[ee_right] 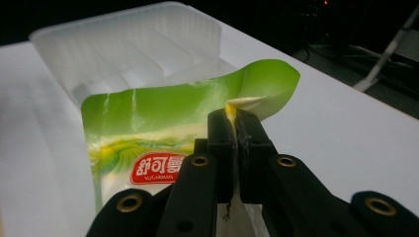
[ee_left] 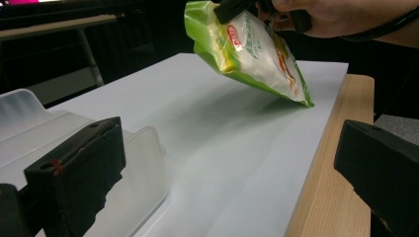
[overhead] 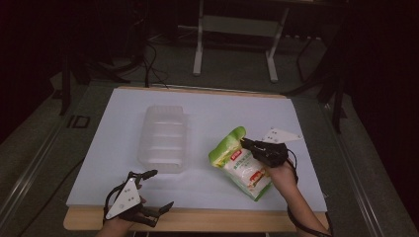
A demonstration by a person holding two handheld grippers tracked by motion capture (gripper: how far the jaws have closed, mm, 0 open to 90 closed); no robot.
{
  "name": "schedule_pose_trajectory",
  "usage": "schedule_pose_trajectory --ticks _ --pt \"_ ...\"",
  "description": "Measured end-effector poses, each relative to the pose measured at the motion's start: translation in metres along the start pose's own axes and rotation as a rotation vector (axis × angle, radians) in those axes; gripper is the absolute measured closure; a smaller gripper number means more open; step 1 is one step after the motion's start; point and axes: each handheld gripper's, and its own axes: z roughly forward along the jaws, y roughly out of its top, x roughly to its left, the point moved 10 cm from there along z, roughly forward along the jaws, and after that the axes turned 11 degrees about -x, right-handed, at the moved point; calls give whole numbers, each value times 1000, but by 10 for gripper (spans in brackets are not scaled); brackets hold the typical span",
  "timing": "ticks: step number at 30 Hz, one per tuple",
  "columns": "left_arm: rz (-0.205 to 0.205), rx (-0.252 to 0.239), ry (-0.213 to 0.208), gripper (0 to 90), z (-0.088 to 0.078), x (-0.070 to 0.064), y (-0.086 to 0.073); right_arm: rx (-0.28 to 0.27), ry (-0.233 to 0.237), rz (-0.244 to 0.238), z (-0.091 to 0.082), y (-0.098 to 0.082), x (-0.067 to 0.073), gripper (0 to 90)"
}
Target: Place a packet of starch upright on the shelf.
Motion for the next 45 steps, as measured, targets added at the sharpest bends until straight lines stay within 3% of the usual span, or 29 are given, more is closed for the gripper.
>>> schedule_pose_trajectory --ticks 4,12,14,18,20,26,28,33,36,37,38,43,45 --pt "-5 1 -2 0 1 -2 0 -40 13 18 -7 8 5 866" --pt "-6 1 -14 0 5 -8 2 -81 8 2 -18 26 11 866" --pt "-38 -8 -19 0 8 -11 6 -106 3 -4 -23 35 14 866" --pt "-48 -6 -27 0 13 -16 10 -126 4 -13 -27 45 19 867" --pt "-29 3 -34 0 18 -20 15 -149 17 -25 -31 57 26 867" --pt "-47 -6 -28 0 37 -22 34 -215 48 -35 -41 86 43 867" --pt "-55 -28 -45 0 46 -23 43 -236 58 -35 -44 95 49 866" --pt "-24 -43 -70 0 66 -28 63 -262 85 -56 -48 113 62 866" --pt "-35 -43 -84 0 73 -30 70 -276 89 -61 -48 119 66 867" --pt "-81 -46 -98 0 81 -32 76 -280 96 -65 -48 122 68 866" --pt "-89 -43 -97 0 84 -32 78 -295 102 -66 -49 127 72 866" --pt "-90 -53 -86 0 99 -35 89 -306 122 -56 -45 130 79 866" --pt "-101 -79 -94 0 103 -35 94 -306 132 -54 -44 130 82 866"
